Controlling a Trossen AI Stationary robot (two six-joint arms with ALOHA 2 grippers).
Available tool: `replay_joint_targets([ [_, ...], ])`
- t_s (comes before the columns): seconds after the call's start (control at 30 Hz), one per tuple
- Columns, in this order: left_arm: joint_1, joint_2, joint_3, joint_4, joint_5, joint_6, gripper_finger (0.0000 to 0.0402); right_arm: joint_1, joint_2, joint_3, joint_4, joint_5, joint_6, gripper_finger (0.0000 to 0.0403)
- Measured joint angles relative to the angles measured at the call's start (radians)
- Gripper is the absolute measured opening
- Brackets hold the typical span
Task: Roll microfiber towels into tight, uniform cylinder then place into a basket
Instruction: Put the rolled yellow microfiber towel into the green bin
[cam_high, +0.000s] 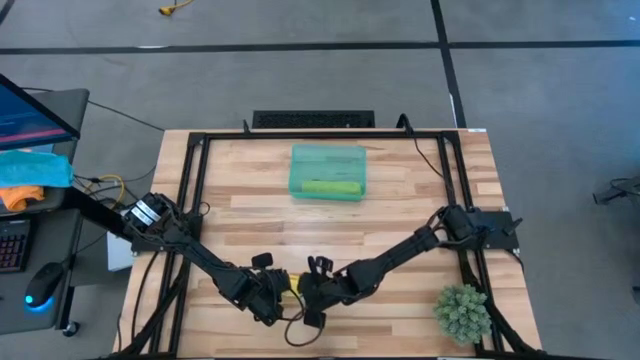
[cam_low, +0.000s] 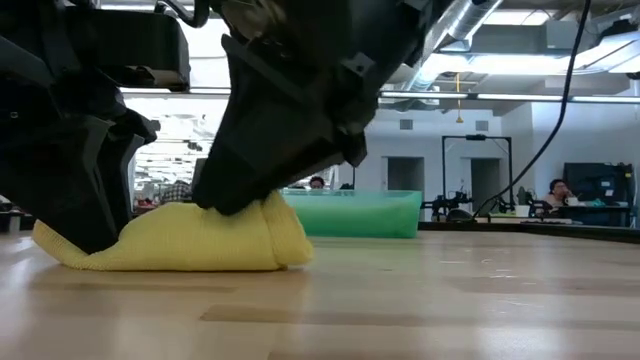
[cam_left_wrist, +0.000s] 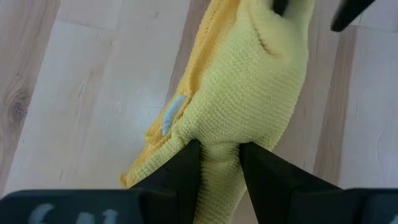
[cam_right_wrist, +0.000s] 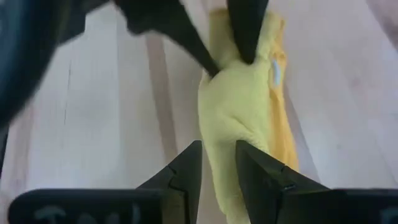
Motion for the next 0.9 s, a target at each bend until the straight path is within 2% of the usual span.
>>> replay_joint_targets([
  [0.23, -0.007, 0.001, 0.000, 0.006, -0.010, -0.007, 0.0113, -0.027, 0.000, 0.001, -0.109, 0.007, 0.154, 0.0120],
  [0.6, -0.029, 0.006, 0.006, 0.012, -0.106, -0.030, 0.0113, -0.042, -0.002, 0.002, -0.186, 0.017, 0.302, 0.0120],
  [0.9, -0.071, 0.010, 0.052, -0.009, -0.140, 0.011, 0.0113, -0.063, -0.002, 0.002, -0.203, 0.013, 0.312, 0.0120],
])
